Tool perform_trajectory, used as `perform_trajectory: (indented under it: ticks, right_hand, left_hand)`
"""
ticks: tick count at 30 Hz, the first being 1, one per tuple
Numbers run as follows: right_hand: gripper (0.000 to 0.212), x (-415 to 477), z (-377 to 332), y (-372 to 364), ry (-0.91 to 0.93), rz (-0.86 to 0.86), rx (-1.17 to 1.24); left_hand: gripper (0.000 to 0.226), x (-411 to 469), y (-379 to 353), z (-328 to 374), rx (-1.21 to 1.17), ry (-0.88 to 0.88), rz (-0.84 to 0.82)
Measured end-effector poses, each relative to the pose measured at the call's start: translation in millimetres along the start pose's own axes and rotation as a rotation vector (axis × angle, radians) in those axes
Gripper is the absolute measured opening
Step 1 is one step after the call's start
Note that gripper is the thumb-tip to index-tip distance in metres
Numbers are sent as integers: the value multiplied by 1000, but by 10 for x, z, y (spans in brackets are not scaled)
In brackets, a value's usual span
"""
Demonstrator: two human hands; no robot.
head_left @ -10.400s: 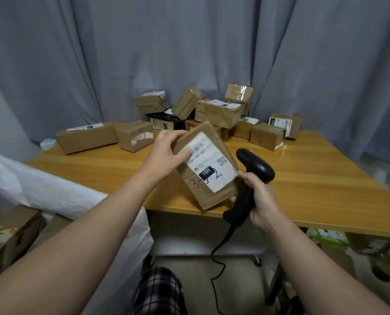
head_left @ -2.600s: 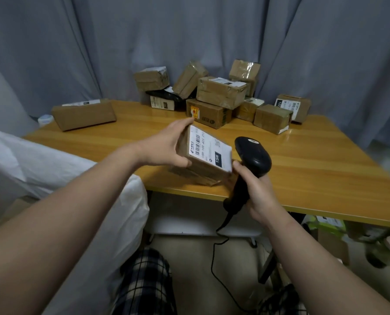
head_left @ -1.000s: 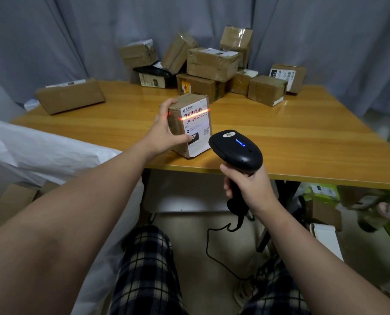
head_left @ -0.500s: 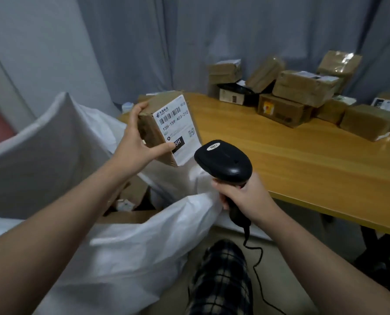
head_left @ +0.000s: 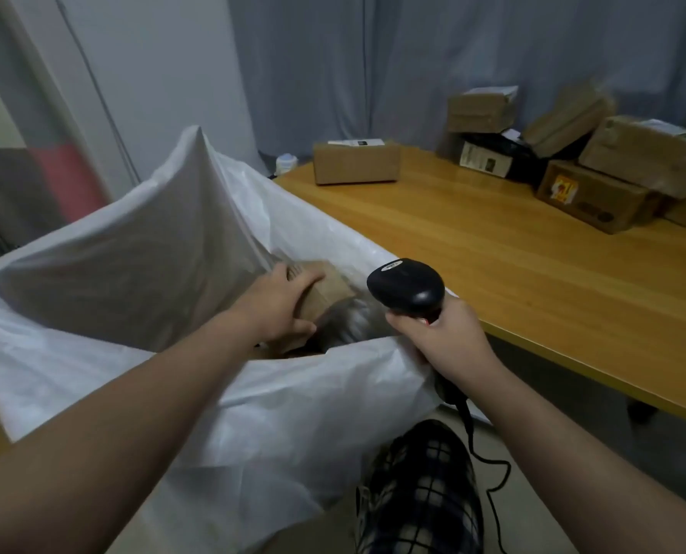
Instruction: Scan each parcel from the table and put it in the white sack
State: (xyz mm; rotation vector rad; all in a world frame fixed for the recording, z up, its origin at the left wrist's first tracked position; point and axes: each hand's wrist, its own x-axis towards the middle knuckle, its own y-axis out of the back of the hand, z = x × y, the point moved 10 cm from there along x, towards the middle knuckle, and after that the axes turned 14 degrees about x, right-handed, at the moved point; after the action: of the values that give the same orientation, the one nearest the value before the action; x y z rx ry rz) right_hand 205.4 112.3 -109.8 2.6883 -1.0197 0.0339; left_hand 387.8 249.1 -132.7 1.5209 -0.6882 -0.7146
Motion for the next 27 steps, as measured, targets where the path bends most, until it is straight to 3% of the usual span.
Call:
perform_trajectory:
  ticks: [3,11,15,27]
  right_hand:
    - [20,-3,61,45,-36,14,24]
    - [20,351,-7,364,-67,48,33]
    - [18,809,-247,447,-90,66,237]
    - [30,2618,109,284,-450,17,505]
  left_hand:
    - [76,94,-134,85,139,-18,-77]
    - [54,417,672,396,-9,-85,302]
    - [53,880,992,289,-48,-58,388]
    - [69,3291,972,-628,-31,227,203]
